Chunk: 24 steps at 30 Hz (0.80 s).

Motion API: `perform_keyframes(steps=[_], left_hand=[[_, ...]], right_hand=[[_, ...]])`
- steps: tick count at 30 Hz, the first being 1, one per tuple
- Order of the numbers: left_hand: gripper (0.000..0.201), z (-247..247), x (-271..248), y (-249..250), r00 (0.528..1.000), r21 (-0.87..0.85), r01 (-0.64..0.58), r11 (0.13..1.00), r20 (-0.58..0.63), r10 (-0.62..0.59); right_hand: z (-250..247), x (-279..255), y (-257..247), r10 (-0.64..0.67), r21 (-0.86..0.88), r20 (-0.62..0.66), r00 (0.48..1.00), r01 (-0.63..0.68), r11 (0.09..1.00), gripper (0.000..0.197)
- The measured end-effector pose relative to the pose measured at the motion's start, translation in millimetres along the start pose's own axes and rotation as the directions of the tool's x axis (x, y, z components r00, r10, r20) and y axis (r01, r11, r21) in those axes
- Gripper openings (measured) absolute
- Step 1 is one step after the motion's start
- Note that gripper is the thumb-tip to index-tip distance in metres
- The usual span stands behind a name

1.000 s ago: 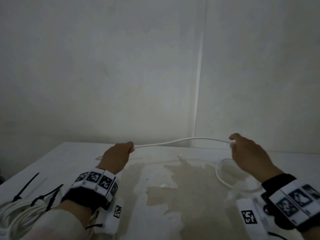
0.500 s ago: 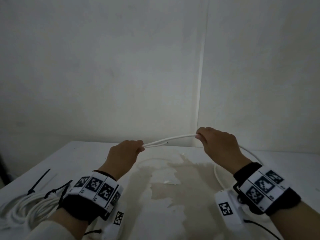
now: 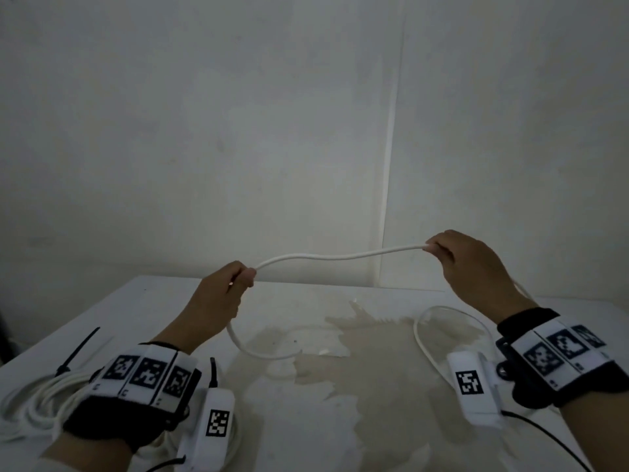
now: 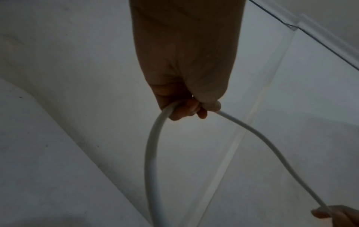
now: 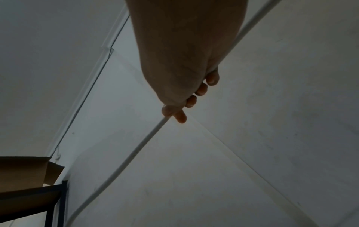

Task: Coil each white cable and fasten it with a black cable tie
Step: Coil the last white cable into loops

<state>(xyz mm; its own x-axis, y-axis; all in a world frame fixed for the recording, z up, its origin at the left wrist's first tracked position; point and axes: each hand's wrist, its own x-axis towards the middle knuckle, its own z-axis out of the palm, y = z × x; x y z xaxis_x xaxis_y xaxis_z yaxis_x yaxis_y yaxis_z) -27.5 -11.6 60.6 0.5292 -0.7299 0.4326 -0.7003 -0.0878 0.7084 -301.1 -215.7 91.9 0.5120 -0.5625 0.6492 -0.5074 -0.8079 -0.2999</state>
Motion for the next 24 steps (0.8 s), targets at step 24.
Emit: perform_keyframes(steps=[24], left_hand=[[0.034,11.5,-5.2,55.4,0.955,-0.472,-0.096,0.876,-0.293,-0.053]], right_hand=[[78.7,-23.9,-25.2,-0.293,-0.001,0.370,0.882,0.316,0.949,0.021]])
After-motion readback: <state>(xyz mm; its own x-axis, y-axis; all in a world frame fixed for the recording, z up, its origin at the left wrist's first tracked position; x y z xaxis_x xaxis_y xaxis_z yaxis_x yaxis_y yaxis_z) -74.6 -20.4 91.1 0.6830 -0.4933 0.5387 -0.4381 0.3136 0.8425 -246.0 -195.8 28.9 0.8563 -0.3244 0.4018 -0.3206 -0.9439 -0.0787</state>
